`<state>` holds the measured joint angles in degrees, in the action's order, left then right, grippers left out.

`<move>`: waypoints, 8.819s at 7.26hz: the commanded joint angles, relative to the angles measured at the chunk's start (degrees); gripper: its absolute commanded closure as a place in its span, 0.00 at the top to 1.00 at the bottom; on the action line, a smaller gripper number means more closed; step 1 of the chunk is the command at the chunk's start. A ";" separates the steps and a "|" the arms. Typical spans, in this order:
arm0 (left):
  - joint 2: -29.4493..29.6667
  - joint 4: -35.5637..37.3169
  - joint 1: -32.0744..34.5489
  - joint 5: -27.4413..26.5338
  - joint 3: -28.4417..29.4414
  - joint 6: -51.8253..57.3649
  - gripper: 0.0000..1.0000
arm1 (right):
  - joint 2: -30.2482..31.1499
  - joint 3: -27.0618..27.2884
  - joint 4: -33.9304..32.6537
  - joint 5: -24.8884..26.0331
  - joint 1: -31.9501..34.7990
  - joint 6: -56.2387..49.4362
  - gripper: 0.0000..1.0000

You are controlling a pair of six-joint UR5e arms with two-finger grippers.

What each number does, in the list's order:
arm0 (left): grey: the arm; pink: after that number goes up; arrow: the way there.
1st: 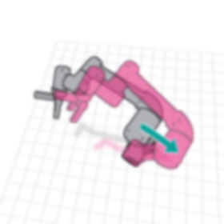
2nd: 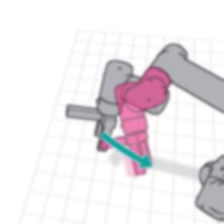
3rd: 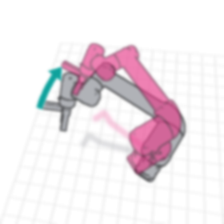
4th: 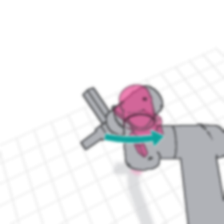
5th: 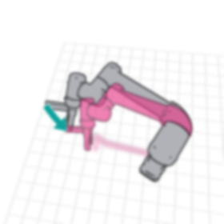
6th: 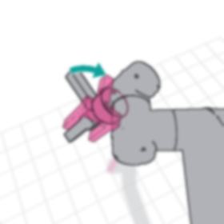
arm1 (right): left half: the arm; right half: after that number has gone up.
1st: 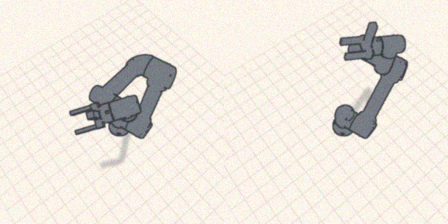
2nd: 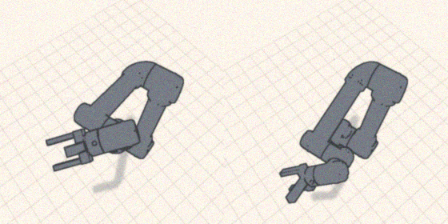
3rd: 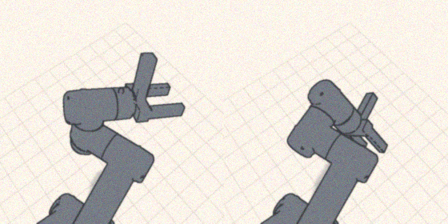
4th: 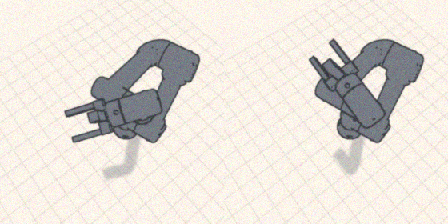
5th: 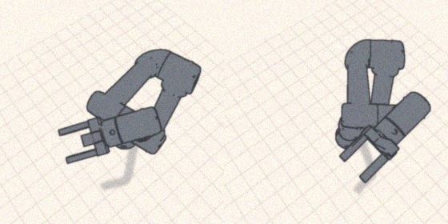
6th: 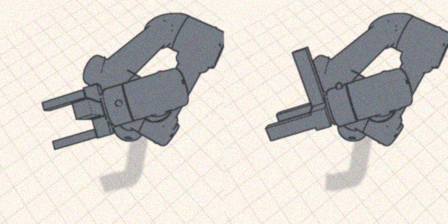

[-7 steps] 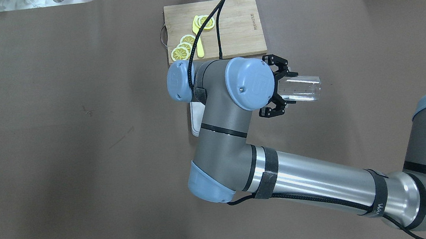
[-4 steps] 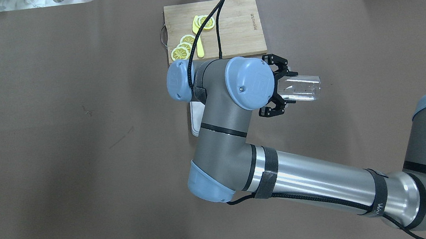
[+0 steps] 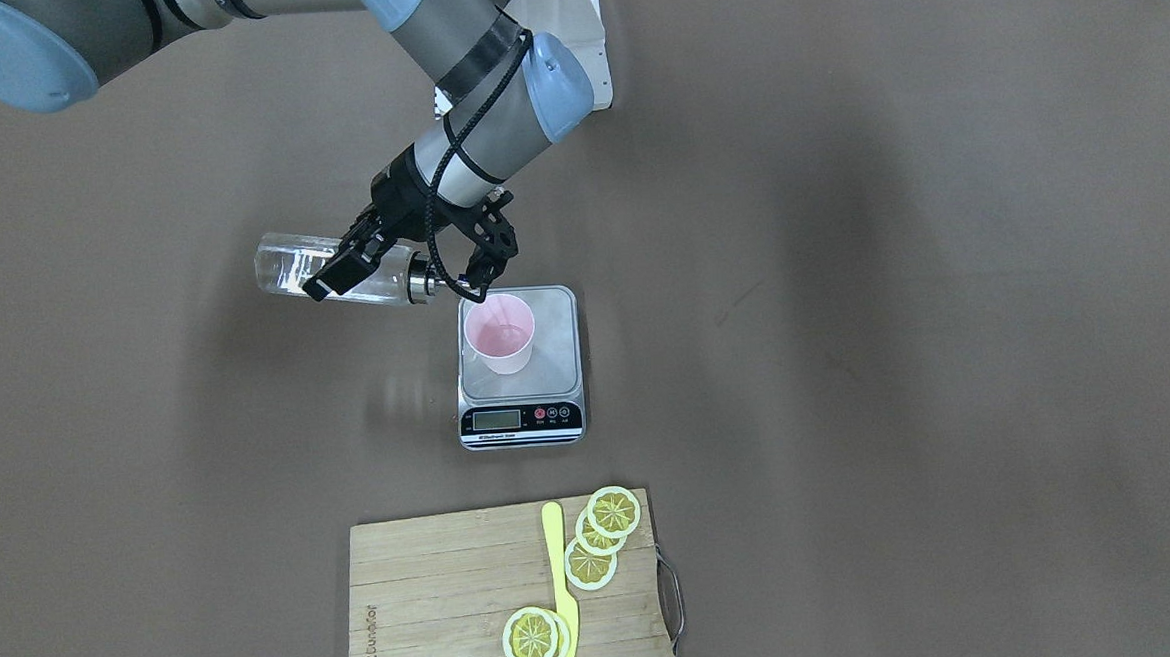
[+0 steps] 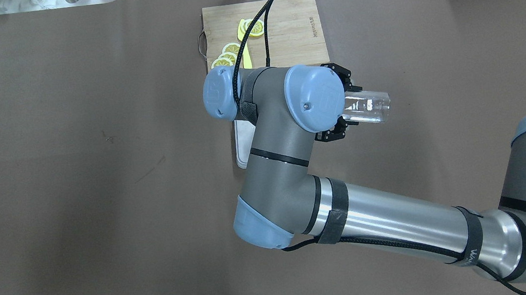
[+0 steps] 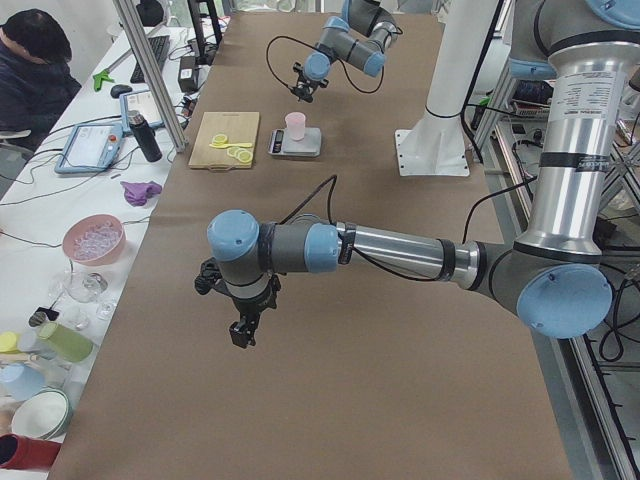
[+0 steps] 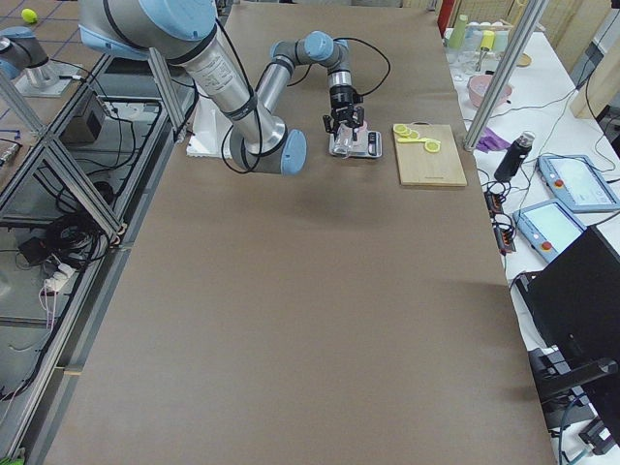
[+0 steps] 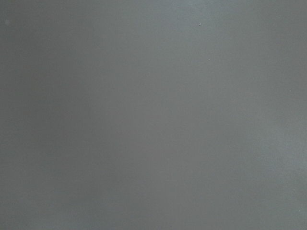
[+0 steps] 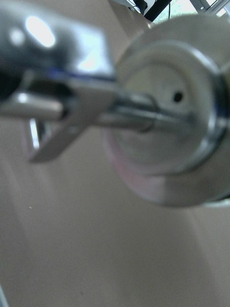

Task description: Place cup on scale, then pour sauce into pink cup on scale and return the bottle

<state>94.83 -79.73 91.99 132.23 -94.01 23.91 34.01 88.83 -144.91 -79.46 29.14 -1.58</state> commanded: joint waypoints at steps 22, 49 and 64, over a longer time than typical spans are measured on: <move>0.00 -0.25 -0.06 1.72 -0.56 0.09 0.98 | 44.30 18.25 89.74 -46.93 31.25 3.06 0.00; 0.00 -0.25 -0.06 1.72 -1.00 0.18 0.98 | 46.94 -16.76 147.90 -40.07 20.78 20.57 1.00; -0.88 -0.16 0.03 1.63 -0.83 0.00 0.98 | 53.46 -14.92 92.43 -49.99 55.49 29.99 1.00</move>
<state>93.95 -79.83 92.00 133.89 -95.17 24.06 88.81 73.13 -43.27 -126.34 82.77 29.58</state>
